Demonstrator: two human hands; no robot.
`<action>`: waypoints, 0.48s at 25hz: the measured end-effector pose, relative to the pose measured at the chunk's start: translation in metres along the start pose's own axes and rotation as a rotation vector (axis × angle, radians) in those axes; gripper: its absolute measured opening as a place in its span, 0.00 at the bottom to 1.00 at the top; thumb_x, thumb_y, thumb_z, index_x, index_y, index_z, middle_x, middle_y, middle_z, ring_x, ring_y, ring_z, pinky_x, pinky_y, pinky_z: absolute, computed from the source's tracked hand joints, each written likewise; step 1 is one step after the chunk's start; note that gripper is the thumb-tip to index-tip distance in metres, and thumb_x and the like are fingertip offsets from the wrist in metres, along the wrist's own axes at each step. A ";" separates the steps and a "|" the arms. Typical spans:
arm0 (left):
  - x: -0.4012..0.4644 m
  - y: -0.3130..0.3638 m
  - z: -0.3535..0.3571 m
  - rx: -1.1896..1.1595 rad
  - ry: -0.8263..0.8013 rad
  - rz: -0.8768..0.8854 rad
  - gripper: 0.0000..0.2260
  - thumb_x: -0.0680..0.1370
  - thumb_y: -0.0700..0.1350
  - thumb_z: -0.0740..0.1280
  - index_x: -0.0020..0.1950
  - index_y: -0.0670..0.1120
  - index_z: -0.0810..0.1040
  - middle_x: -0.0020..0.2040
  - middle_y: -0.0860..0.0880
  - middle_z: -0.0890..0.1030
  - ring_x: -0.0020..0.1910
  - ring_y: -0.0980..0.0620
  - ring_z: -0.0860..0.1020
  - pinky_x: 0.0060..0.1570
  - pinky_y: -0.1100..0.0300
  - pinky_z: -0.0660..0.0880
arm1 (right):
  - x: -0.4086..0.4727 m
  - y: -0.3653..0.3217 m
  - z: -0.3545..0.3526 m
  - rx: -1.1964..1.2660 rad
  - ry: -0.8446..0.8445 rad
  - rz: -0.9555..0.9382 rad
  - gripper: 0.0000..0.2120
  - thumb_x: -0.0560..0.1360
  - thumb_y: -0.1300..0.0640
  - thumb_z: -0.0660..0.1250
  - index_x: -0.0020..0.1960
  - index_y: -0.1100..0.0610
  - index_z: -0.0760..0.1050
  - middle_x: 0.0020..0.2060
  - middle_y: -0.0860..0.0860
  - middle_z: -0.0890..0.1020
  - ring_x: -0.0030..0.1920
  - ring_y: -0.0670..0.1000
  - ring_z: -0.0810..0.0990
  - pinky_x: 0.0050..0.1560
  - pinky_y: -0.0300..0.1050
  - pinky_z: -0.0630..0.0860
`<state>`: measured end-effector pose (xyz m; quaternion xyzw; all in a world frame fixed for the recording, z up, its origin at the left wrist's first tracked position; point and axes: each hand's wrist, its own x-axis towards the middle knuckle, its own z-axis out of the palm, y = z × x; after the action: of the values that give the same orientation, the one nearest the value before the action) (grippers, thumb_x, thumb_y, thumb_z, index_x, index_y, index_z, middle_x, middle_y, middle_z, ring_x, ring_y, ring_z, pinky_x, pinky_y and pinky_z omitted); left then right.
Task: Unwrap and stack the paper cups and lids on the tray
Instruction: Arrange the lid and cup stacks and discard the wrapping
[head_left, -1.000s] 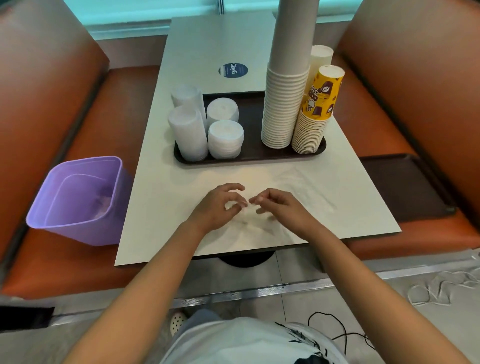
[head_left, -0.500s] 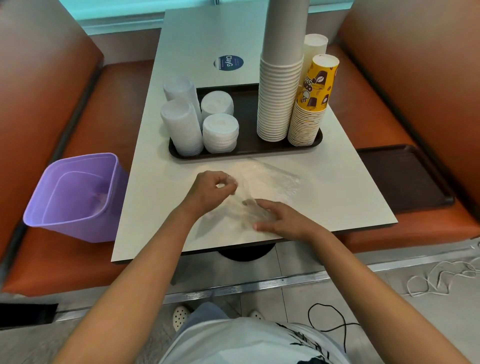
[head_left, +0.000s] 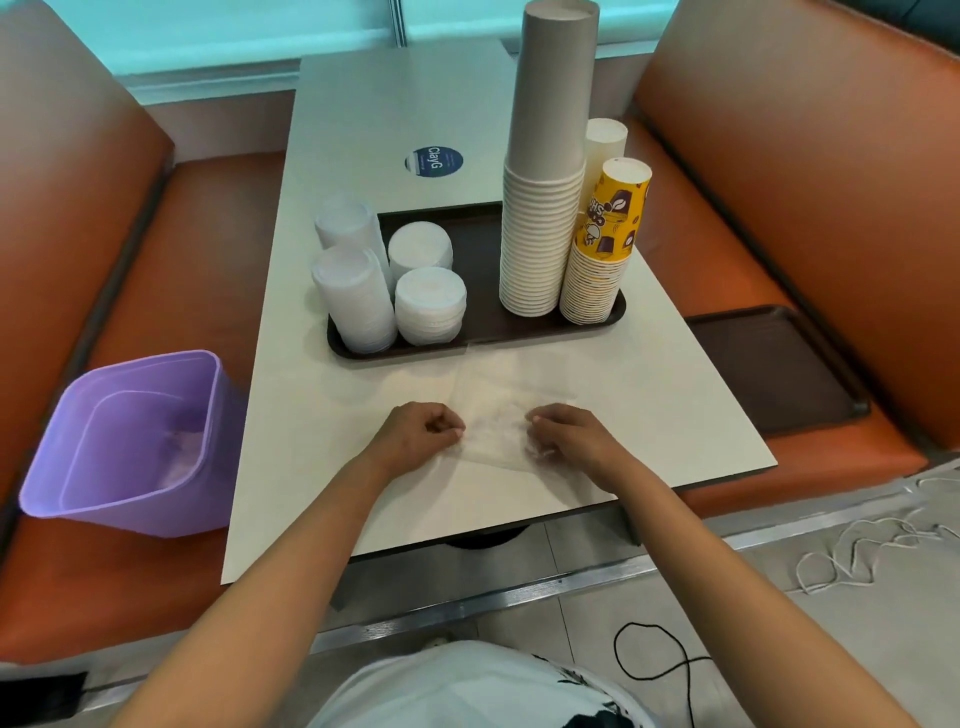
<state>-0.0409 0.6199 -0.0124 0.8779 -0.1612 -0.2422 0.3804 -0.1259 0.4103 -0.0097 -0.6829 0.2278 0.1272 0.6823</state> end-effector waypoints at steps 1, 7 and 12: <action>0.002 0.000 0.000 0.009 -0.009 -0.012 0.02 0.75 0.40 0.70 0.45 0.47 0.81 0.41 0.48 0.81 0.41 0.54 0.77 0.47 0.63 0.72 | 0.001 -0.001 0.001 -0.001 0.035 0.012 0.05 0.78 0.62 0.63 0.52 0.61 0.76 0.36 0.51 0.77 0.33 0.47 0.76 0.35 0.37 0.75; 0.011 0.003 -0.005 -0.060 0.003 -0.056 0.08 0.77 0.43 0.66 0.48 0.39 0.81 0.41 0.50 0.81 0.39 0.54 0.76 0.48 0.60 0.73 | 0.004 -0.009 0.014 -0.258 0.335 -0.037 0.05 0.76 0.59 0.64 0.50 0.58 0.74 0.39 0.52 0.78 0.33 0.48 0.76 0.32 0.37 0.70; 0.015 0.008 0.000 -0.021 0.064 -0.083 0.08 0.78 0.43 0.64 0.44 0.42 0.81 0.43 0.48 0.83 0.38 0.55 0.77 0.42 0.67 0.72 | 0.000 -0.008 0.012 -0.436 0.399 -0.035 0.10 0.78 0.60 0.60 0.42 0.63 0.75 0.35 0.53 0.75 0.34 0.49 0.70 0.24 0.28 0.64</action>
<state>-0.0286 0.6078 -0.0110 0.8870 -0.1100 -0.2313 0.3842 -0.1204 0.4215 -0.0029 -0.8289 0.3129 0.0243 0.4631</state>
